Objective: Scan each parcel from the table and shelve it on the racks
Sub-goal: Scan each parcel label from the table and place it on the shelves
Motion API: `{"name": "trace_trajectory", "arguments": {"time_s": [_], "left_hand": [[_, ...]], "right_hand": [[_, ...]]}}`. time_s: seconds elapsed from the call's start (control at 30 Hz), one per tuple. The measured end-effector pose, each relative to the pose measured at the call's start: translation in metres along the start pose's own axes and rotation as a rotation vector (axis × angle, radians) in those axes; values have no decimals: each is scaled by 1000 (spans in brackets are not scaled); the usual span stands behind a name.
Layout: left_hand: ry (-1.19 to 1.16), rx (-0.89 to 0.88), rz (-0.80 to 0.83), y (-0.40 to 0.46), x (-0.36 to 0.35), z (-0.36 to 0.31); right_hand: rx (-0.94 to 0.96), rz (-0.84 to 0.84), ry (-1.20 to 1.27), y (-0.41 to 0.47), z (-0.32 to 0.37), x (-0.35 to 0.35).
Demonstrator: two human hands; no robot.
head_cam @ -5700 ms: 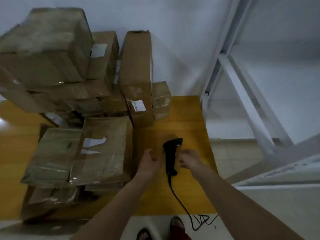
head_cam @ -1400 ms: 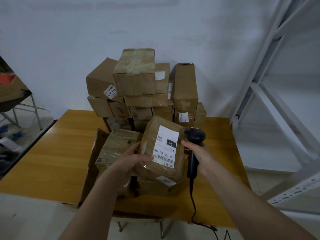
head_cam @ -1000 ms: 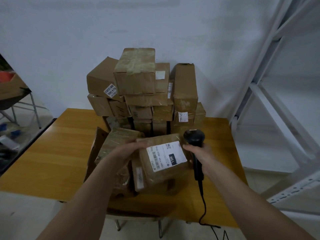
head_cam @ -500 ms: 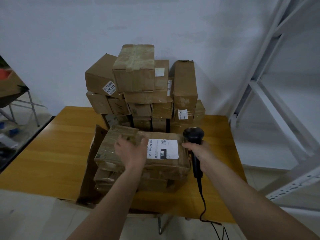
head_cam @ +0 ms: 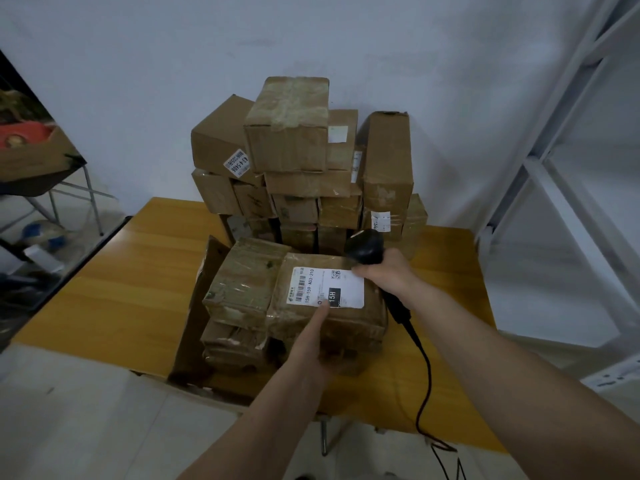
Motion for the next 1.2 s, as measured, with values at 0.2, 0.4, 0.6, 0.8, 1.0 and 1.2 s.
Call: {"name": "trace_trajectory", "arguments": {"time_s": [0.2, 0.4, 0.6, 0.8, 1.0, 1.2], "left_hand": [[54, 79, -25, -2, 3, 9], [186, 119, -48, -13, -13, 20], [508, -352, 44, -13, -46, -43], [728, -480, 156, -6, -69, -96], [730, -498, 204, 2, -73, -104], [727, -489, 215, 8, -68, -98]], "right_hand": [[-46, 24, 70, -3, -14, 13], [-87, -71, 110, -13, -28, 40], [43, -218, 169, -27, -17, 76], [206, -167, 340, -54, 5, 77], [260, -94, 307, -79, 23, 52], [271, -110, 262, -96, 23, 40]]}}
Point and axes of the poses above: each hand's wrist, its own y-axis towards the middle knuckle, its own x-axis out of the back of the hand, z = x × y, the point moved 8 cm from there along y, towards the middle knuckle, and after that the axes turned 14 degrees about -y, right-handed, at the moved point
